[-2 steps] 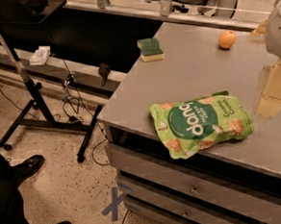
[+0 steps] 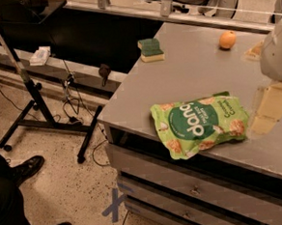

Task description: Move green rice chip bag near orange

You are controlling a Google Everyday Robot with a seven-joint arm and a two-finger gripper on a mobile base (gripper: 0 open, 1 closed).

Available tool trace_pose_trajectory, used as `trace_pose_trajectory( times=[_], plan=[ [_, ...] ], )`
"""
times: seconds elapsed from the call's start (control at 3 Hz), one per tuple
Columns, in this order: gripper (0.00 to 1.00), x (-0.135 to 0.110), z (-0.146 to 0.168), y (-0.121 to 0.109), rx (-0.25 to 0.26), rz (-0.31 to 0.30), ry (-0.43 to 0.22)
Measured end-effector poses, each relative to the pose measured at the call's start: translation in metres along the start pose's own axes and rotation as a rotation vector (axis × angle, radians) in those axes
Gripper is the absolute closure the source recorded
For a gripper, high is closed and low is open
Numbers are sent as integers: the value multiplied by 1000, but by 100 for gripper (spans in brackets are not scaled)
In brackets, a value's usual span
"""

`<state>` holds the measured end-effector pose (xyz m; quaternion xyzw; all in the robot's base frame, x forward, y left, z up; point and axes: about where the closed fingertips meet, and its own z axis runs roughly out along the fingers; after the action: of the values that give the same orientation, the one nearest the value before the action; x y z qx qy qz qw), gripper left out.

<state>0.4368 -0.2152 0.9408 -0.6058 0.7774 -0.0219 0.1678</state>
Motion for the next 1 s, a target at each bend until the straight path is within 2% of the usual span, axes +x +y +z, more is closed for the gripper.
trace_pose_trajectory(
  times=[0.67, 1.0],
  plan=[
    [0, -7, 71, 13, -69, 21, -102],
    [17, -16, 95, 18, -95, 47, -133]
  ],
)
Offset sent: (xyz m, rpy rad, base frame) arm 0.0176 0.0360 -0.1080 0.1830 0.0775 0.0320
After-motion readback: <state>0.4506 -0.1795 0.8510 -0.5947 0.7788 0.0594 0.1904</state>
